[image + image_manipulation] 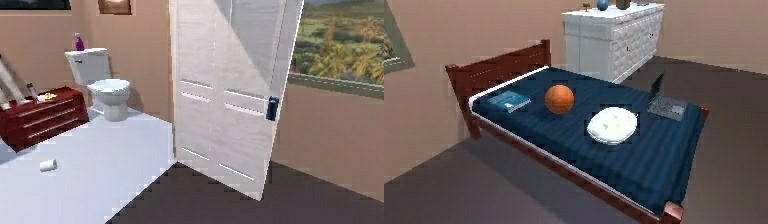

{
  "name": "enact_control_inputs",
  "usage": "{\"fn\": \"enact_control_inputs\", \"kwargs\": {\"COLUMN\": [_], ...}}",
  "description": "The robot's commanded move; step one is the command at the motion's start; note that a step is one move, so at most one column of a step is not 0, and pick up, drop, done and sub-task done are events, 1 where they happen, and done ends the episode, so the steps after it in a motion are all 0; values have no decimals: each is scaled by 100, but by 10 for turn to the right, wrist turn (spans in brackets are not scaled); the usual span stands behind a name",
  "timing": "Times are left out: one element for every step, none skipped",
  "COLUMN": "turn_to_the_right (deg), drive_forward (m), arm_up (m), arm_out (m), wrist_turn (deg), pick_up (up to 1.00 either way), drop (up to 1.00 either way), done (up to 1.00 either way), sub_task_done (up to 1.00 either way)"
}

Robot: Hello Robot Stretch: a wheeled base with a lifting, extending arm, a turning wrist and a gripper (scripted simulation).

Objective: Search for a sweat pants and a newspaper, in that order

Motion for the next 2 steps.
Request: {"fn": "enact_control_inputs", "kwargs": {"turn_to_the_right": [0, -450], "drive_forward": [15, 0], "arm_up": [0, 0], "arm_out": [0, 0], "wrist_turn": [0, 0], "pick_up": [0, 0], "drop": [0, 0], "done": [0, 0], "sub_task_done": [0, 0]}}
